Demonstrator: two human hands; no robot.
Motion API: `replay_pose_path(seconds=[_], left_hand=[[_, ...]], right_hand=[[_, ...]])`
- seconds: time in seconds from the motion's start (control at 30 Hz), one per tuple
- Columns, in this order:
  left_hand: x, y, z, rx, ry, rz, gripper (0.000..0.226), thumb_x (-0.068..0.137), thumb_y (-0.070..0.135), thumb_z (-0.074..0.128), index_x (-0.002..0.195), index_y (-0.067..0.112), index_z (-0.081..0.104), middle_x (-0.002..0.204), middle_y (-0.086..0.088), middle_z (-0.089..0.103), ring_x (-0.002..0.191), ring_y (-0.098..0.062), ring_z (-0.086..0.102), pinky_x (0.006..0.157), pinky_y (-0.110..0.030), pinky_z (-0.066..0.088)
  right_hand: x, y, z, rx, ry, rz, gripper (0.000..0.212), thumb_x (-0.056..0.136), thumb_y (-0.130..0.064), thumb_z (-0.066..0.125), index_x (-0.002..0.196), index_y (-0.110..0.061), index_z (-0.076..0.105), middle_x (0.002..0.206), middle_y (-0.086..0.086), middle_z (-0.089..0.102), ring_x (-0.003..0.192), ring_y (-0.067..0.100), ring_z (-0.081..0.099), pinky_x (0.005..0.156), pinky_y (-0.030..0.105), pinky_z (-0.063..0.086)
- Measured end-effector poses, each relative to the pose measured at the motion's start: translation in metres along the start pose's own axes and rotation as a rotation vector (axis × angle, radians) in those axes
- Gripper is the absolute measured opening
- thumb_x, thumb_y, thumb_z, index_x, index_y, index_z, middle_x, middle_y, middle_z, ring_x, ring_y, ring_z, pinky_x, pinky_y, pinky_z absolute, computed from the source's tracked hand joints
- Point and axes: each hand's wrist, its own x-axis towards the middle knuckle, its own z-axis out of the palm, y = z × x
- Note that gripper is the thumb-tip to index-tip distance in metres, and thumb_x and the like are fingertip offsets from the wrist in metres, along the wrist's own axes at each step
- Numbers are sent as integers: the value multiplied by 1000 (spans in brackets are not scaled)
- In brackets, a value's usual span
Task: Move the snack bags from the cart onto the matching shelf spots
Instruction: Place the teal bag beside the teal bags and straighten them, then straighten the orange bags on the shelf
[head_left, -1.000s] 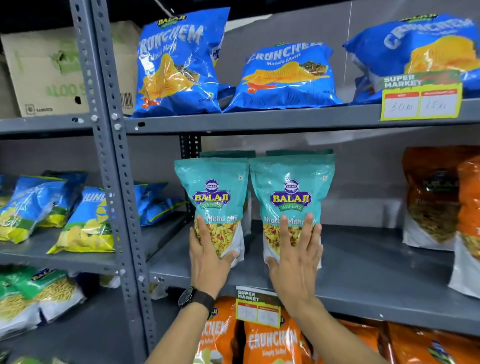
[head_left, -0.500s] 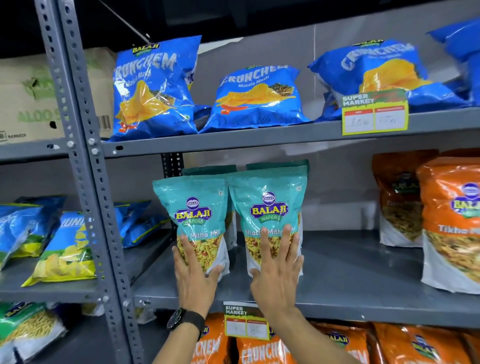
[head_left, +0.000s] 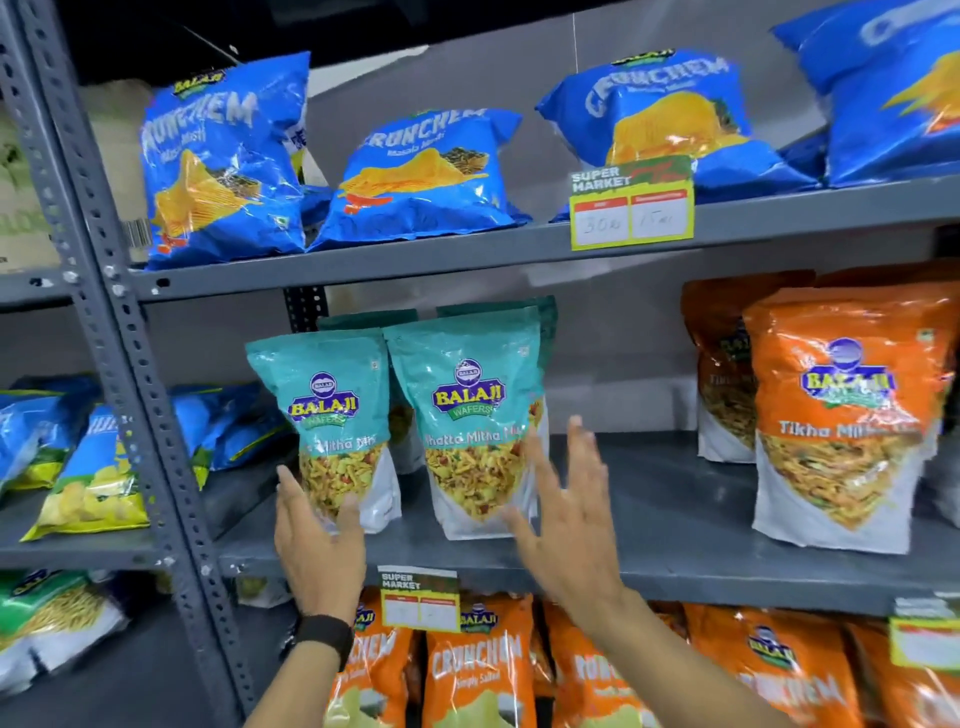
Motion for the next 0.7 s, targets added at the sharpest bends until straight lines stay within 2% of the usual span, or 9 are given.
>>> replay_pose_path(seconds=[0.07,0.2,0.27,0.33,0.43,0.5,0.57,0.63,0.7], left_hand=[[-35,30,8,-8,83,65,80,96,21,65,164,24,21,166,-9,34,152,-29,31,122,-45,26],[-112,93,55,12,-95,310,71,95,23,64,159,23,34,163,-1,40,150,-18,33,122,-20,18],[-153,128,91,-6,-183,460,63,94,29,63,155,25,44,159,3,46,147,-18,41,126,-30,27],[-195,166,128,-36,-261,583,57,94,32,63,150,30,51,155,6,51,144,-16,46,121,-39,38],[-256,225,180,-54,-407,605,80,88,41,67,159,36,30,164,3,37,152,-18,35,121,-42,37],[-285,259,210,-48,-516,491,113,79,57,71,163,38,-1,174,-4,9,160,-26,14,127,-48,28],[-303,285,236,-24,-594,367,139,67,73,74,156,41,-27,173,-9,-15,161,-31,-3,124,-58,22],[-311,299,257,-12,-593,294,150,59,75,78,151,44,-37,171,-16,-20,160,-38,-5,121,-65,23],[-314,302,271,12,-546,282,151,61,66,85,154,43,-32,170,-21,-15,159,-43,0,120,-65,29]], right_hand=[[-5,41,-32,-47,41,-1,95,94,-52,64,167,-35,5,177,9,-15,163,34,-10,131,57,14],[-12,108,-92,-106,153,-23,89,92,-38,72,166,-23,24,176,17,9,163,39,9,127,59,26],[-18,139,-125,-107,225,-54,84,91,-30,73,163,-20,31,174,18,18,161,40,17,127,59,27],[-26,176,-159,-156,306,-55,77,91,-25,69,161,-18,36,171,20,25,158,43,25,125,60,28],[-37,247,-216,-267,435,95,77,91,-28,69,160,-15,37,169,26,26,156,48,26,123,65,29],[-42,291,-251,-320,432,255,93,85,-37,77,163,-17,30,170,28,18,157,50,21,120,69,29],[-43,329,-276,-343,349,350,109,80,-46,81,166,-23,19,172,28,8,157,51,16,118,72,31],[-41,361,-288,-276,229,380,120,77,-51,85,167,-30,8,173,27,-1,157,51,13,117,71,33],[-36,380,-293,-159,144,405,130,73,-52,88,166,-35,-1,174,21,-10,159,51,10,119,70,33]])
